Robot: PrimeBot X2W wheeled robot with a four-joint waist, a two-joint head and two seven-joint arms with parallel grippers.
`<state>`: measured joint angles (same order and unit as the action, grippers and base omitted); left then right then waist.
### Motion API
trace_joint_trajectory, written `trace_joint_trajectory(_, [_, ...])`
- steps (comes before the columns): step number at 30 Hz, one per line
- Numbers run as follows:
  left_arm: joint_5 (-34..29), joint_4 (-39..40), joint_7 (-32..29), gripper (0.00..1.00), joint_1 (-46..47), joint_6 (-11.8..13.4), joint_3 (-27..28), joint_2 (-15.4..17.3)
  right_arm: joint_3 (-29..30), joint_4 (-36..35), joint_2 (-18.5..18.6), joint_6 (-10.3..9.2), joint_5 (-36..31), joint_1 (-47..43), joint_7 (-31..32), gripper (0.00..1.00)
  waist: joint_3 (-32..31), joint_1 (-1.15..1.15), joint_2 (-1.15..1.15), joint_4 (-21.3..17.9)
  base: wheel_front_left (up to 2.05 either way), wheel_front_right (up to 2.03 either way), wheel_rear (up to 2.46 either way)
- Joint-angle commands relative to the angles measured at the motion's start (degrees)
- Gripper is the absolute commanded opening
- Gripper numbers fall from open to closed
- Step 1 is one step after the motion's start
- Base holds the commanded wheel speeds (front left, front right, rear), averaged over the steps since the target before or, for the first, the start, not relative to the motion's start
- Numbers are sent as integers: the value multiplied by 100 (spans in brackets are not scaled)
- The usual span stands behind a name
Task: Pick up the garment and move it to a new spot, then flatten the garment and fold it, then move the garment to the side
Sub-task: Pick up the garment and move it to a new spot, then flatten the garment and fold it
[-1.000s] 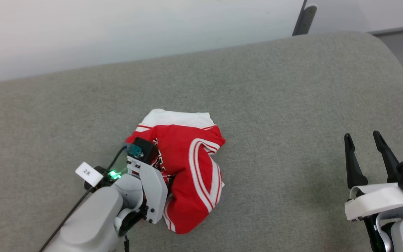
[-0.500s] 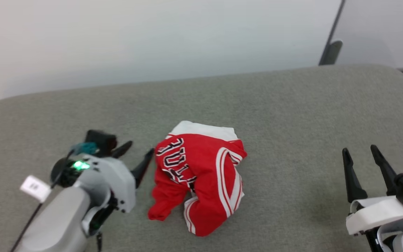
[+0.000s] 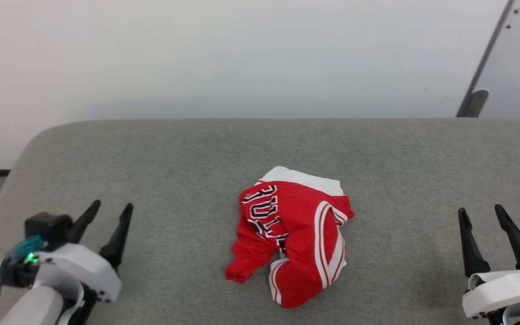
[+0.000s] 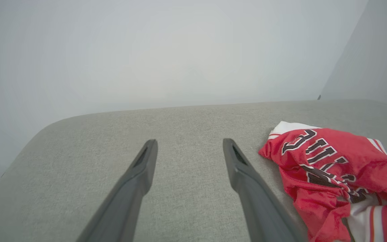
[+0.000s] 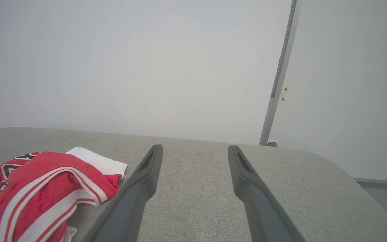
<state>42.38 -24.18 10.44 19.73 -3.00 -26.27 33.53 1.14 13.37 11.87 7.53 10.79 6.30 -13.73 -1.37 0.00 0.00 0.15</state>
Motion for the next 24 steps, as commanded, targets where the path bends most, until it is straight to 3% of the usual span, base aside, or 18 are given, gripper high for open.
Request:
trace_joint_trajectory(1, [52,2,149,100,-164,53,114,49,56,22,9,-8,-22,-66,-46,100,-82,0,0,166,0,0,0])
trace_joint_trajectory(10, [201,206,440,100,-711,131,639,112,273,54,-13,-8,-97,-212,-102,100,-150,0,0,392,0,0,0])
trace_joint_trajectory(24, [-26,671,479,100,-1171,233,1142,-69,315,75,-33,-8,-87,-276,-143,100,-132,0,0,510,0,0,0])
